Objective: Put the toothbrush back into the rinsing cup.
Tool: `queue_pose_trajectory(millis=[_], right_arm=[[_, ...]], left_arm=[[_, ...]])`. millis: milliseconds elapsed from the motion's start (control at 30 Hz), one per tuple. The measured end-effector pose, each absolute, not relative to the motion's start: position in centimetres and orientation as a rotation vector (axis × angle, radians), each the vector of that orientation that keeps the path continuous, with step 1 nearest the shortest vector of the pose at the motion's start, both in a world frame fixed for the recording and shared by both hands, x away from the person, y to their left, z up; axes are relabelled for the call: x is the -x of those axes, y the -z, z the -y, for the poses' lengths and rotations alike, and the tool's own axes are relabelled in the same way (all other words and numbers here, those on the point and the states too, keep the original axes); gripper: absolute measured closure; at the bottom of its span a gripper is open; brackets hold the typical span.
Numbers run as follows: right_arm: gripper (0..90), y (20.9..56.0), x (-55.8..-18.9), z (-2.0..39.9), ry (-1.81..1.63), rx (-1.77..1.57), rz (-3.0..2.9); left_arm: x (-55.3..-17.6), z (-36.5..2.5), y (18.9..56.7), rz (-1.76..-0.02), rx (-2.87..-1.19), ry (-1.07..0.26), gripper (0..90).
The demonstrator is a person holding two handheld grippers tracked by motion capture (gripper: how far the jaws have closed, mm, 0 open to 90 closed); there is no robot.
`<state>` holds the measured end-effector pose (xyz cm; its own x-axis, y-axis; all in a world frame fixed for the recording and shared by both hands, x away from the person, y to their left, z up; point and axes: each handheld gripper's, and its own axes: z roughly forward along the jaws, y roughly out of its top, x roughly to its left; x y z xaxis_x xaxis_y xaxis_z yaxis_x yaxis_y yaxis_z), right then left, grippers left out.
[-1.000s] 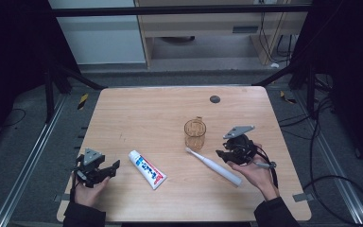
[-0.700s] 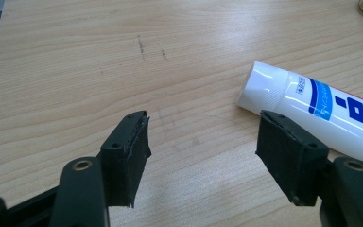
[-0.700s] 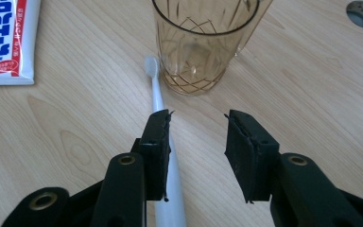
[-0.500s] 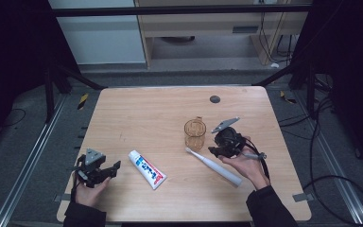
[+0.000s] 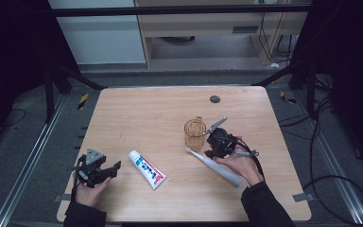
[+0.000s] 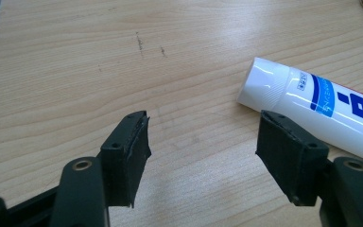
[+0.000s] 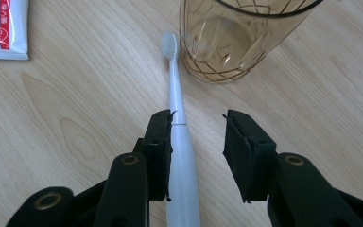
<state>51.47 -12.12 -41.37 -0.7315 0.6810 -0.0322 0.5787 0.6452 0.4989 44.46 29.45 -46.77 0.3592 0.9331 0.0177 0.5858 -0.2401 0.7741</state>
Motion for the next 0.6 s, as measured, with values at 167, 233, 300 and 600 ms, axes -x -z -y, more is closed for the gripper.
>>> queue_pose_trajectory(millis=[167, 233, 300, 600], right_arm=[[61.9, 42.0, -51.8, 11.8, -0.649, -1.016, -2.681], [61.9, 42.2, -51.9, 11.6, -0.638, -1.018, -2.692], [61.9, 42.5, -52.0, 11.5, -0.625, -1.015, -2.704], [61.9, 43.6, -52.1, 11.3, -0.609, -1.038, -2.738]], left_arm=[[-44.5, -29.4, 46.8, -1.319, -1.939, -0.646, 34.3], [-44.5, -29.5, 46.8, -1.319, -1.939, -0.644, 34.3], [-44.5, -29.5, 46.9, -1.32, -1.939, -0.642, 34.3], [-44.5, -29.4, 46.8, -1.32, -1.94, -0.643, 34.3]])
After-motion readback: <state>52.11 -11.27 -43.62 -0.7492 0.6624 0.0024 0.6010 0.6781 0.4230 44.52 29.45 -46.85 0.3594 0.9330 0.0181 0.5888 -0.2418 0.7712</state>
